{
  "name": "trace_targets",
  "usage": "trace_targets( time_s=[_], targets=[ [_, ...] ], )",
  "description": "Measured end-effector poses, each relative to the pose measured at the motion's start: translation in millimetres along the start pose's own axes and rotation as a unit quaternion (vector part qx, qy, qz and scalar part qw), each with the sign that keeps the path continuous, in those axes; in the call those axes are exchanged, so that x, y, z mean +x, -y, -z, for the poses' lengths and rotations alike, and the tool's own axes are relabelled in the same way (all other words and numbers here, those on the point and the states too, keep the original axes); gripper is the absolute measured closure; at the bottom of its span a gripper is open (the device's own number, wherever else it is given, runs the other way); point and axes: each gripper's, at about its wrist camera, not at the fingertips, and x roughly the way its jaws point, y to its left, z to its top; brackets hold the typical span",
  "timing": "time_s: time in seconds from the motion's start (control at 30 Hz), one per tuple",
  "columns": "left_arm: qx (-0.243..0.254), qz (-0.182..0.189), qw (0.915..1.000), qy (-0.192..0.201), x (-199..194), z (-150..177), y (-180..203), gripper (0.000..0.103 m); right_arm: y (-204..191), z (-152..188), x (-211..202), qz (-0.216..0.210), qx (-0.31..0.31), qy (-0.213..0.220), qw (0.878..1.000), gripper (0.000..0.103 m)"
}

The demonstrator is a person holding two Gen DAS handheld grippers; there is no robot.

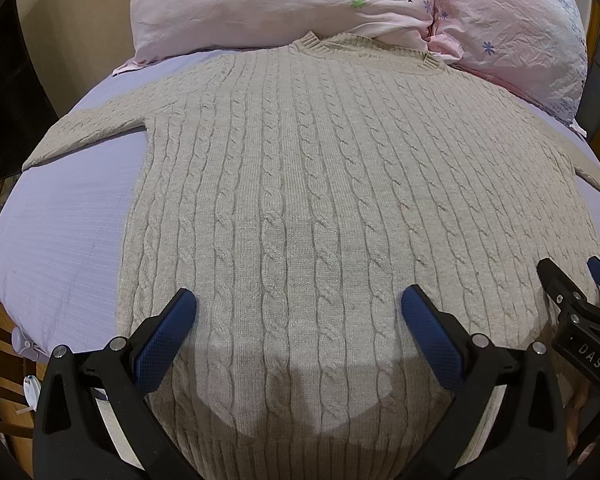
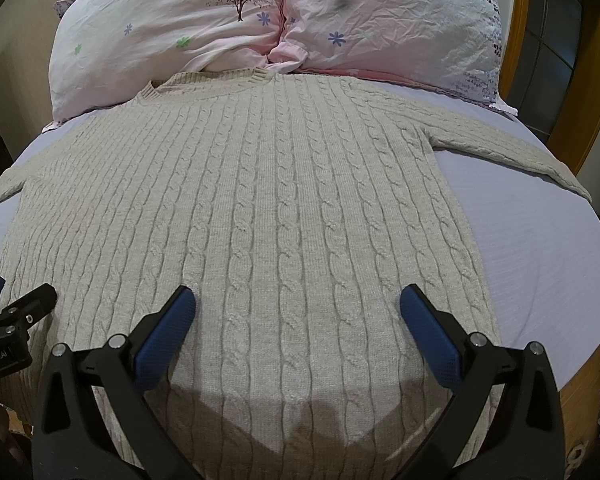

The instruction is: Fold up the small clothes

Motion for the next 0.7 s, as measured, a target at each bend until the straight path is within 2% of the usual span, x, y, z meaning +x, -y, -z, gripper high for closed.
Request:
trace_targets(
  time_s=[0.7],
  targets=[
    [0.0, 0.0, 1.0, 0.0, 0.0, -0.2, 0.1, 0.001, -0.7, 0.5, 1.7, 0.001, 0.0, -0.001, 1.0, 0.002]
  ],
)
